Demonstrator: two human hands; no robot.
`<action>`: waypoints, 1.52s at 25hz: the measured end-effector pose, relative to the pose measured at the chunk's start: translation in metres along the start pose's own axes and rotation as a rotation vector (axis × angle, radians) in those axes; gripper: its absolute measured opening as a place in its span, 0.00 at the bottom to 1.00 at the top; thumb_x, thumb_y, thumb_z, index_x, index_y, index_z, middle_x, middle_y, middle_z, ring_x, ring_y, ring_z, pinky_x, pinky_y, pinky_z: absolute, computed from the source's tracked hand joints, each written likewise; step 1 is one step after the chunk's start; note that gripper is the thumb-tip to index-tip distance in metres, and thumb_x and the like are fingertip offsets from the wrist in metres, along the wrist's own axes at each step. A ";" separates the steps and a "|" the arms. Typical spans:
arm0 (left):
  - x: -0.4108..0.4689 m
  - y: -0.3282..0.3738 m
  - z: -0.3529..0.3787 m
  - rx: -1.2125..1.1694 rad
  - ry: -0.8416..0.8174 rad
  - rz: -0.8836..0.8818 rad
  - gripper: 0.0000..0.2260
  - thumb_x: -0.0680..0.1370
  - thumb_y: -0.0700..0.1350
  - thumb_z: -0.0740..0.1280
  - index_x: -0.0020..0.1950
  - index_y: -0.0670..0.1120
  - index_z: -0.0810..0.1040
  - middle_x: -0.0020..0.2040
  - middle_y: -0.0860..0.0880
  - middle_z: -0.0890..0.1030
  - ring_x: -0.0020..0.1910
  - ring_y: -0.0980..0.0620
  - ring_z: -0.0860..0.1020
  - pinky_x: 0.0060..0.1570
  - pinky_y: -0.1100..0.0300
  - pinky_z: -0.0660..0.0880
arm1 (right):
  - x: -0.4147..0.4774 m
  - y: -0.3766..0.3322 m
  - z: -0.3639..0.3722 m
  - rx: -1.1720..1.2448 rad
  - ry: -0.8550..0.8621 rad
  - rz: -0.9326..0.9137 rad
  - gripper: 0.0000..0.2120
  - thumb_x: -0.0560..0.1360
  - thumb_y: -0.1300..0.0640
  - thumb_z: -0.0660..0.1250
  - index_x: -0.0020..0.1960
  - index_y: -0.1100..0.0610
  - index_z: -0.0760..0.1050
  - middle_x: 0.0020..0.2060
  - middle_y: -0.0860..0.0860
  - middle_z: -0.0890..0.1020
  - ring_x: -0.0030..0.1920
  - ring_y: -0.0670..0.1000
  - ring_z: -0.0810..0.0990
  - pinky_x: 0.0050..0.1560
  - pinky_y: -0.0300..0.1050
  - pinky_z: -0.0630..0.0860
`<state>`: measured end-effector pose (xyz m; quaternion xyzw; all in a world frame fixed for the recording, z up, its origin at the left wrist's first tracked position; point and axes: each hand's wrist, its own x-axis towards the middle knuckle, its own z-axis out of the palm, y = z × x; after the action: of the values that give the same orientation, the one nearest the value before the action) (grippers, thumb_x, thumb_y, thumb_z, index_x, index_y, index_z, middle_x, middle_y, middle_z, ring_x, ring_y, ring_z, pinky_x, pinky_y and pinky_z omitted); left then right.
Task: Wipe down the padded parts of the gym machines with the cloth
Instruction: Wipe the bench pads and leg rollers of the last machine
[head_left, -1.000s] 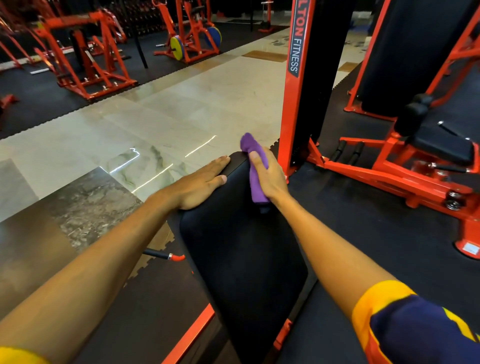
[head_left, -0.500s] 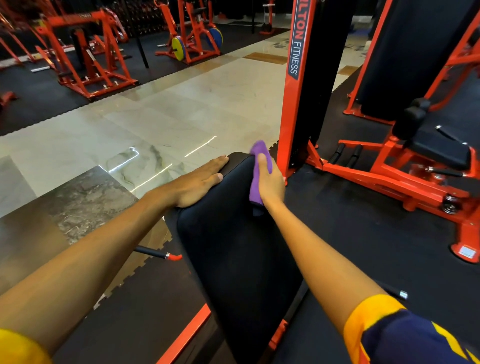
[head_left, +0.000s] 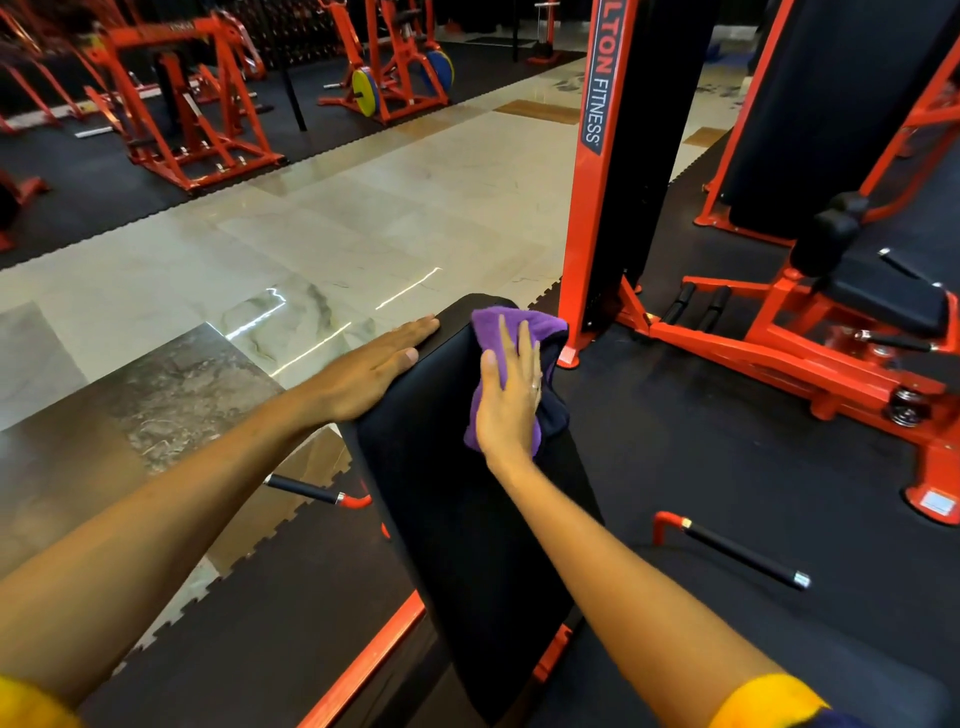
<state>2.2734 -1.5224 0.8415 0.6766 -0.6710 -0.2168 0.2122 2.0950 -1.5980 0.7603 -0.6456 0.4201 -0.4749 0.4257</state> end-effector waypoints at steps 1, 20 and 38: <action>-0.010 -0.003 0.002 0.017 0.036 0.013 0.25 0.84 0.54 0.49 0.82 0.53 0.57 0.82 0.58 0.56 0.79 0.65 0.53 0.75 0.71 0.47 | -0.006 0.012 -0.007 -0.087 -0.044 -0.112 0.23 0.84 0.42 0.55 0.78 0.33 0.56 0.82 0.42 0.54 0.82 0.47 0.49 0.78 0.53 0.47; -0.023 -0.021 0.021 -0.021 0.311 0.144 0.22 0.85 0.49 0.50 0.78 0.49 0.69 0.78 0.53 0.69 0.77 0.56 0.65 0.78 0.50 0.61 | -0.009 0.019 -0.008 -0.357 -0.144 -0.185 0.28 0.82 0.36 0.51 0.77 0.25 0.40 0.83 0.43 0.46 0.82 0.57 0.47 0.79 0.65 0.47; -0.033 -0.020 0.039 -0.135 0.519 0.175 0.20 0.84 0.41 0.54 0.72 0.43 0.76 0.72 0.48 0.75 0.74 0.52 0.71 0.75 0.51 0.66 | -0.039 -0.016 0.014 -0.157 -0.006 0.057 0.26 0.85 0.41 0.52 0.82 0.39 0.53 0.83 0.46 0.50 0.82 0.57 0.45 0.77 0.68 0.57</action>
<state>2.2669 -1.4888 0.7987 0.6332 -0.6342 -0.0612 0.4394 2.1034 -1.5545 0.7624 -0.6661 0.4730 -0.4263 0.3884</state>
